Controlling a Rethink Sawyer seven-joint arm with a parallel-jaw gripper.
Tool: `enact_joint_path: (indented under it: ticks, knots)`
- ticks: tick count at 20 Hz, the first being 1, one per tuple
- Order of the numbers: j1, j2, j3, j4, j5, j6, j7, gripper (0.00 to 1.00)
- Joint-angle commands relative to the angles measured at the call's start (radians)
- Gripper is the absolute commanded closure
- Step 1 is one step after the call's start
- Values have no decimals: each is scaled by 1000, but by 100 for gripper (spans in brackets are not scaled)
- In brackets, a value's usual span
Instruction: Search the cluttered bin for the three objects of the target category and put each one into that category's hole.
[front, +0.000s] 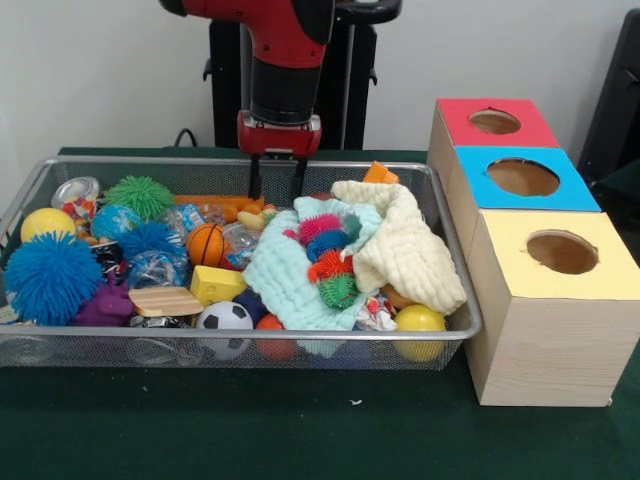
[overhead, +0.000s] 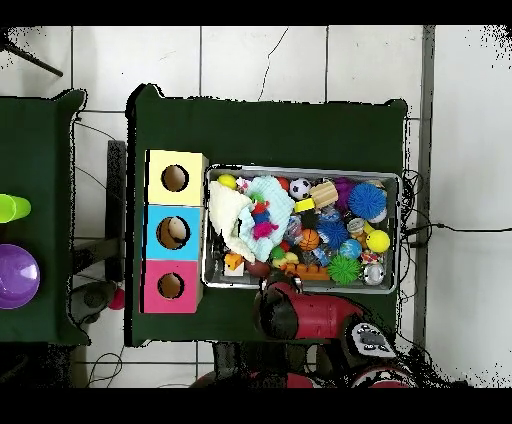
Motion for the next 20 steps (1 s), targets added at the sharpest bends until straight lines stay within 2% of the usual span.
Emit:
enact_joint_path:
  ticks: [1, 5, 16, 20]
  knots:
    - [-28, -32, 20, 32, 4, 64, 139, 0]
    - [-27, -59, 19, 35, 10, 95, 127, 0]
    - [-16, -48, -6, 18, -11, 29, 127, 0]
    - [-19, -2, -18, 5, -7, -20, 147, 0]
